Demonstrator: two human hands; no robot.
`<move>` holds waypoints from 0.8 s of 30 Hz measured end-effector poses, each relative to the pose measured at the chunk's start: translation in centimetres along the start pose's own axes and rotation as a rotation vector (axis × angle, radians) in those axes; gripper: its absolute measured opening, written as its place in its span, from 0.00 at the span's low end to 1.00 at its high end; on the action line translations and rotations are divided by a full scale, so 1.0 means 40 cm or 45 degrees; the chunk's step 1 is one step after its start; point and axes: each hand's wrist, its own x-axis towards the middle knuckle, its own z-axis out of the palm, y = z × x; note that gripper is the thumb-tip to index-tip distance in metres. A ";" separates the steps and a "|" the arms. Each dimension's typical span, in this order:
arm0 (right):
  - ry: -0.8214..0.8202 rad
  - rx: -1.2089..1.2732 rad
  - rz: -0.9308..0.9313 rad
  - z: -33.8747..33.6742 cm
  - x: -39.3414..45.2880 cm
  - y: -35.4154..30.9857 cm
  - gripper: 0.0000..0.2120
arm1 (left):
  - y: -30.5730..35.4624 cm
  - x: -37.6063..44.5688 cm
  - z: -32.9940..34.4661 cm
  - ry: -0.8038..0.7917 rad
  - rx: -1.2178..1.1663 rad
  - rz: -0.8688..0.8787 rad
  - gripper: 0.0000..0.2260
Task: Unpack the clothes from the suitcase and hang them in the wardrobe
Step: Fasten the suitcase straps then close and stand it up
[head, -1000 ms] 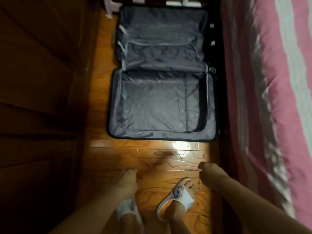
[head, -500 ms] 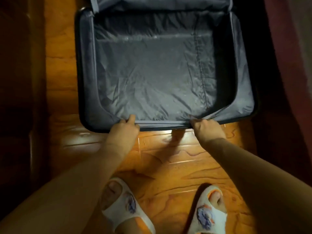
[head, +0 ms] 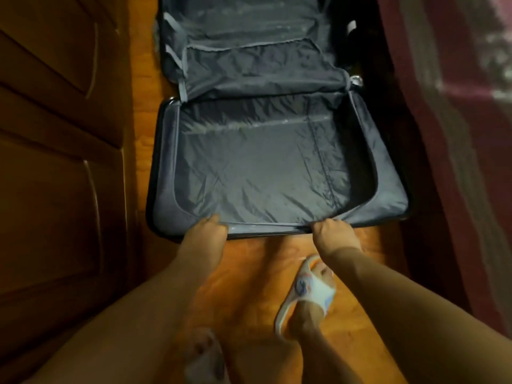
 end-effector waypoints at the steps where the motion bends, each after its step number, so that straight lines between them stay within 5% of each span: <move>1: 0.012 0.016 0.027 0.031 -0.063 -0.008 0.14 | 0.012 -0.060 0.026 -0.026 -0.016 0.025 0.16; 6: 0.030 0.036 0.186 0.218 -0.368 -0.056 0.15 | 0.090 -0.350 0.159 -0.073 0.141 0.339 0.17; 20: -0.141 0.188 0.477 0.855 -1.006 -0.200 0.21 | 0.387 -0.961 0.690 -0.338 0.237 0.483 0.15; 24: -0.281 0.514 0.675 1.079 -1.155 -0.188 0.31 | 0.539 -1.044 0.907 -0.418 0.178 0.480 0.14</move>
